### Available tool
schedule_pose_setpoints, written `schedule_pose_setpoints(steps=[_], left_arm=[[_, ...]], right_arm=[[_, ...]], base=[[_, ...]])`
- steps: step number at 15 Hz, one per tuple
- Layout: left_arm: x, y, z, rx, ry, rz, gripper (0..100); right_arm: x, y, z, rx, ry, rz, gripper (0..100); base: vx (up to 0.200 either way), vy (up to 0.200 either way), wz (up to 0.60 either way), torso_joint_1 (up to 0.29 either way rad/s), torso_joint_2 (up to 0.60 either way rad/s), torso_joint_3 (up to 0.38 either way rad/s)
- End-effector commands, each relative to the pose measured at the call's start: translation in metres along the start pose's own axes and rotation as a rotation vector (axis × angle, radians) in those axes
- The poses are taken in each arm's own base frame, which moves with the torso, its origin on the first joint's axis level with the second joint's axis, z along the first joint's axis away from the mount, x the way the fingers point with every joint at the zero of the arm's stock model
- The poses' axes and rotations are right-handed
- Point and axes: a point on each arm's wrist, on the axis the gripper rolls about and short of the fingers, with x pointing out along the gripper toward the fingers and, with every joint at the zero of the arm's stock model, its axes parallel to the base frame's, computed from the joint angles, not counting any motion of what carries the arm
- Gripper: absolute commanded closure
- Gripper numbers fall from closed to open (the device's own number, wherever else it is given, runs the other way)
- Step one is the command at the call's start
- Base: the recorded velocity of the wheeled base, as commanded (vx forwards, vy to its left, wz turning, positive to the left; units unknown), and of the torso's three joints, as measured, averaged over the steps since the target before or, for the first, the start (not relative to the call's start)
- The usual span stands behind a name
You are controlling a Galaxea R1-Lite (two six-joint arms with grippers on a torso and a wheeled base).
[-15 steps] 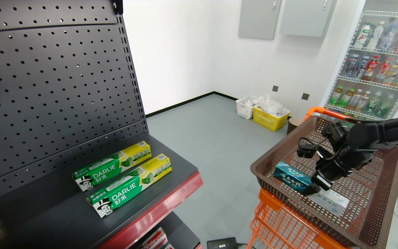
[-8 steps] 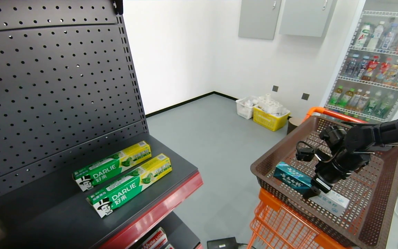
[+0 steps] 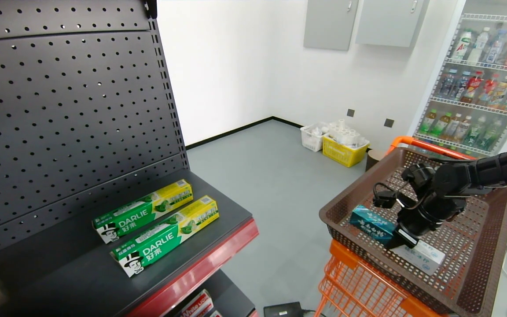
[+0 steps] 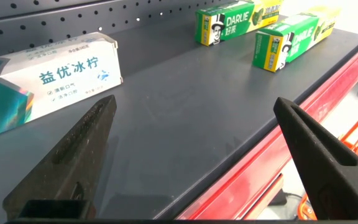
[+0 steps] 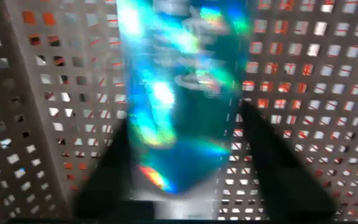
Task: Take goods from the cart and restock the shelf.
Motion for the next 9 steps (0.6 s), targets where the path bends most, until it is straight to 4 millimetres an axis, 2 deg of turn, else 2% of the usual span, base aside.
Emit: schedule_pose_setpoints(steps=[1,5,9], left_arm=[[0.0,0.0,0.0,-0.001,-0.001,0.0,0],[0.0,0.0,0.0,-0.001,0.0,0.0,0],[0.0,0.0,0.0,-0.001,-0.001,0.0,0]], right_arm=[[0.001,0.001,0.0,0.0,0.003,0.002,100],[-0.012,0.002,0.0,-0.002,-0.008,-0.01,100],[-0.044,0.007,-0.001,-0.009,-0.035,-0.063,100]], base=[[0.0,0.0,0.0,0.0,0.0,0.0],[0.0,0.0,0.0,0.0,0.0,0.0],[0.0,0.0,0.0,0.0,0.0,0.0]])
